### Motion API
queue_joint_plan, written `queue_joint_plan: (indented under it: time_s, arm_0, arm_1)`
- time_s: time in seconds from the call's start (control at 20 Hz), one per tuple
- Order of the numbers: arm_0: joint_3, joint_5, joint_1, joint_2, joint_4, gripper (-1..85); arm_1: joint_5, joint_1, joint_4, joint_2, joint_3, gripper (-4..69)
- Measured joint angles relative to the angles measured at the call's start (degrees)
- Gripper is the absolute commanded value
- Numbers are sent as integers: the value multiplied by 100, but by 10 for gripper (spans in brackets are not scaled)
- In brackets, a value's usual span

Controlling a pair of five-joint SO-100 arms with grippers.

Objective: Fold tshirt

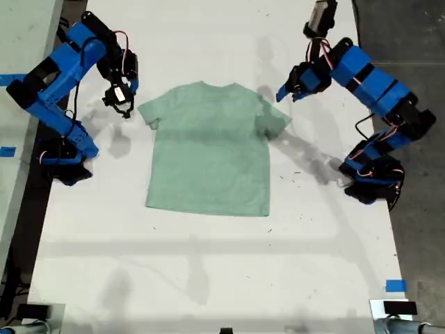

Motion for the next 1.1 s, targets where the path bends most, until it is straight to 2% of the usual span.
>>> queue_joint_plan:
  time_s: [0.4, 0.6, 0.7, 0.75, 0.9, 1.1]
  arm_0:
    - [756, 185, -141, -123, -800, 0]
    - [879, 193, -141, -158, -888, 0]
    - [888, 193, -141, -158, -896, 0]
    - [896, 193, -141, -158, -896, 0]
    - [896, 193, -141, -158, -896, 0]
    - [896, 193, -167, -158, -896, 0]
  arm_1:
    - [-949, 404, -1863, -861, 1415, 248]
    - [-1283, 545, -2549, -1784, 1424, 258]
    - [-1441, 642, -2725, -2162, 1397, 169]
    - [-1494, 703, -2769, -2268, 1354, 70]
    - [-1512, 791, -2988, -2593, 1072, -20]
    - [-1547, 791, -2892, -2672, 861, -20]
